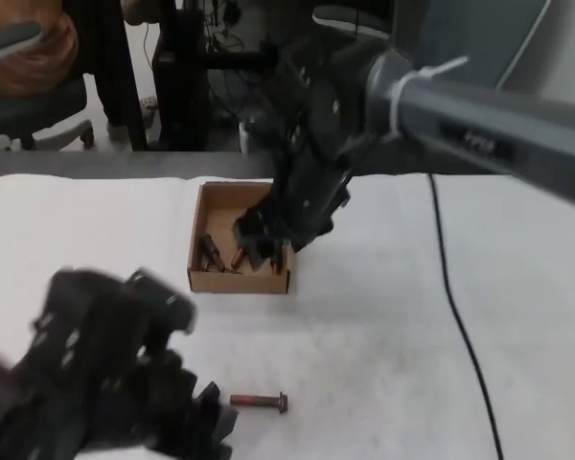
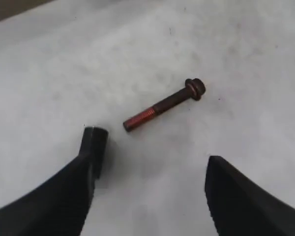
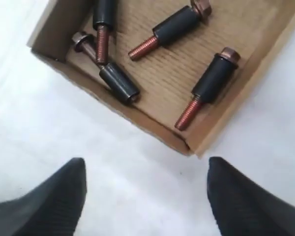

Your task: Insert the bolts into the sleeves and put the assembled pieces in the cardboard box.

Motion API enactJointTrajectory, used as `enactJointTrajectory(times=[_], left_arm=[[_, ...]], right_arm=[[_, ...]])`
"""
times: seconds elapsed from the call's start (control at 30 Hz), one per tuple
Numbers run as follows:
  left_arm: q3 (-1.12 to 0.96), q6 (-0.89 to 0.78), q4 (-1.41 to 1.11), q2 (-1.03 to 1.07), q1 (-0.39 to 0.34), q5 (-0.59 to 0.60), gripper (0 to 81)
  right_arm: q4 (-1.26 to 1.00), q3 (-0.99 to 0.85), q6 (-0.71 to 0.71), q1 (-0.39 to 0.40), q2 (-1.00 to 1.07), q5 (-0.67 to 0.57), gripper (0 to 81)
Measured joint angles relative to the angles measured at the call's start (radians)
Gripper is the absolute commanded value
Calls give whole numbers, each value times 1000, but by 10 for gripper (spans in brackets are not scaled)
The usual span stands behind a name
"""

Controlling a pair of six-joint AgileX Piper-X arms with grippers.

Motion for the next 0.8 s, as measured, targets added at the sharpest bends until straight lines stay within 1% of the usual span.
enactJointTrajectory(times=[0.1, 0.13, 0.23, 0.27, 0.43, 0.6, 0.8], left_arm=[[-90, 55, 77, 111, 0, -2, 615], [-109, 78, 94, 137, 0, -2, 602], [-167, 139, 168, 208, 0, -15, 524], [-175, 152, 181, 217, 0, -21, 515], [-247, 234, 285, 252, 0, -74, 515], [-285, 270, 306, 255, 0, -97, 515], [-307, 307, 344, 307, 31, -106, 515]], right_arm=[[48, 0, -30, -3, -63, 0, 641], [56, 0, -37, -5, -79, 0, 641], [85, 0, -62, -18, -143, 0, 641], [88, 0, -67, -22, -154, 0, 641], [98, 8, -84, -46, -251, 0, 641], [101, 52, -87, -53, -326, 0, 641], [90, 144, -70, -53, -365, 0, 641]])
